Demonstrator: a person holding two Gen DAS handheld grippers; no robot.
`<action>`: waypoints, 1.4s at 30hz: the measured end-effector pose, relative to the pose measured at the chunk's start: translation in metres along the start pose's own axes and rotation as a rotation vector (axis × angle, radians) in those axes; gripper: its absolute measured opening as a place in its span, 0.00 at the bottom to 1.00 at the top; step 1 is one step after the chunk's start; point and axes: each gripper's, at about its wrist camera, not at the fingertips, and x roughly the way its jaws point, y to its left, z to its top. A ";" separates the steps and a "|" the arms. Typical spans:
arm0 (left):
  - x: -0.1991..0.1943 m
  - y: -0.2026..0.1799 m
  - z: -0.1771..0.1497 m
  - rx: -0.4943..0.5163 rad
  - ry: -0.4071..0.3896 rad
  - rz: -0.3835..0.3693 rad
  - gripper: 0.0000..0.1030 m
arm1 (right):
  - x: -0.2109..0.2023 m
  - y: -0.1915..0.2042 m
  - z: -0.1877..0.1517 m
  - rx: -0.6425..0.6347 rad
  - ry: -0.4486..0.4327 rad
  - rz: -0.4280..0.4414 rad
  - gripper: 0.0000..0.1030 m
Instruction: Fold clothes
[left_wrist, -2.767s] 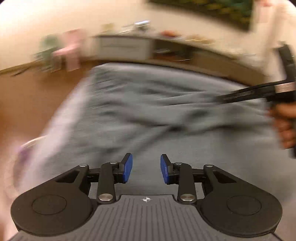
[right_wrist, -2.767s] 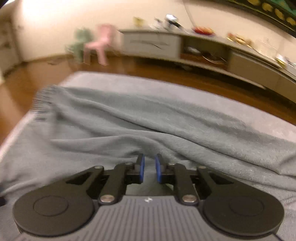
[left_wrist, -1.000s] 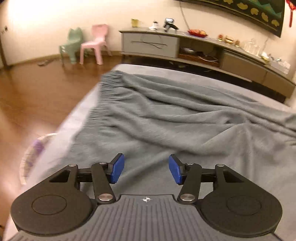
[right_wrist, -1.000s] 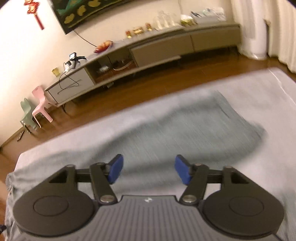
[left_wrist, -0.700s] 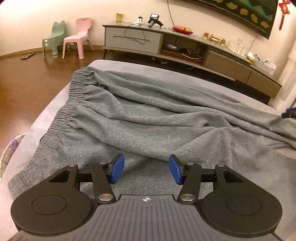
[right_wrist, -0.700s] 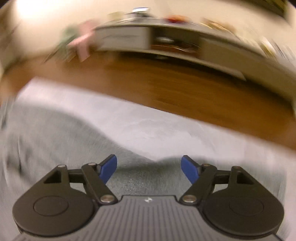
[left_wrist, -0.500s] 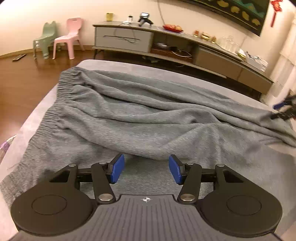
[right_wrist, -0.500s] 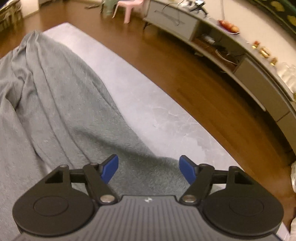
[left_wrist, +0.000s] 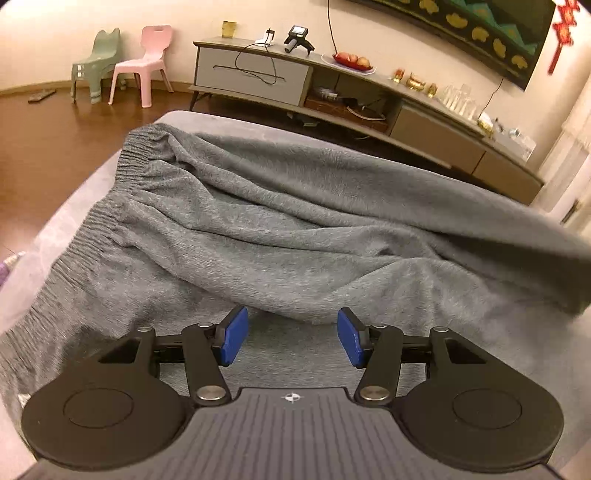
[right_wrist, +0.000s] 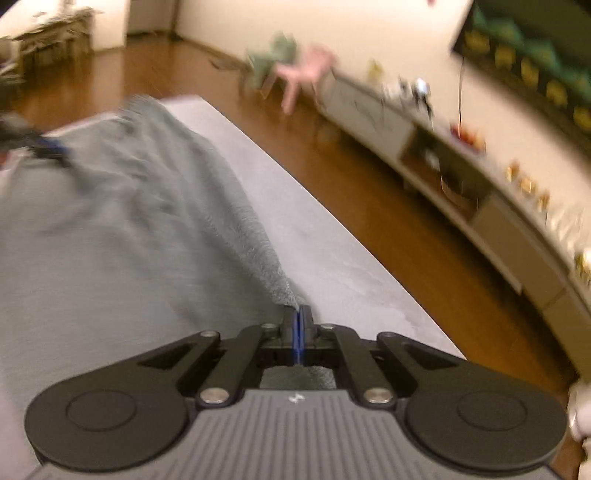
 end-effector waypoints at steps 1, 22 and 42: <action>0.000 -0.001 -0.001 -0.009 0.002 -0.011 0.56 | -0.020 0.024 -0.008 -0.017 -0.013 0.006 0.01; 0.047 0.076 0.022 -0.556 0.013 -0.177 0.71 | 0.060 0.065 -0.040 0.599 0.148 -0.236 0.56; 0.112 0.033 0.104 -0.334 0.054 0.020 0.41 | -0.007 0.028 -0.101 0.850 0.005 -0.374 0.03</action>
